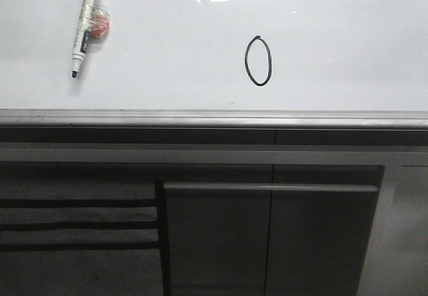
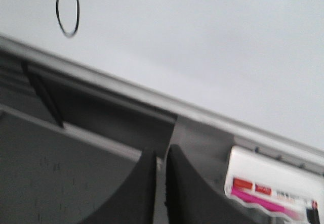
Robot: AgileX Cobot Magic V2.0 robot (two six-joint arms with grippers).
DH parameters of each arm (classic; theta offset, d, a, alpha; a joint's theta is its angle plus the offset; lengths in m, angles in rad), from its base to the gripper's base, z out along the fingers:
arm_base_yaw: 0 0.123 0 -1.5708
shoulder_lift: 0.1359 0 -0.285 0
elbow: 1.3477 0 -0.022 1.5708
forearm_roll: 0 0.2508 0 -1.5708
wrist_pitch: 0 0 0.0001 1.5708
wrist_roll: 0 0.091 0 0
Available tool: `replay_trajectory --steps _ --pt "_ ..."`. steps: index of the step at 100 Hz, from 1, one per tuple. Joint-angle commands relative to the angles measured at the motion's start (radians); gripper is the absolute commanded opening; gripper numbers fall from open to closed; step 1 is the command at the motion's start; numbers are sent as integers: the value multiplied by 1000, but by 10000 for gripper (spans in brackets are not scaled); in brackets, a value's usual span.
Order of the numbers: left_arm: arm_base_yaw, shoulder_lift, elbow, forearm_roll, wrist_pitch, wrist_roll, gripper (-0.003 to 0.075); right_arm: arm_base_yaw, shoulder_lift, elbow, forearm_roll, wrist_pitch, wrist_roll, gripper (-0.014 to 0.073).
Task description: Write number 0 on whiteboard
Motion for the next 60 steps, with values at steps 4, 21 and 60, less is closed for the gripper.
replay_trajectory --steps 4,21,60 --pt "18 -160 120 -35 -329 -26 153 -7 -88 126 -10 -463 44 -65" --pt "18 -312 258 -60 -488 -26 11 -7 -116 249 -10 -756 44 -65" --pt "13 -442 390 -59 -486 -26 -20 -7 -115 283 -10 -742 44 -65"
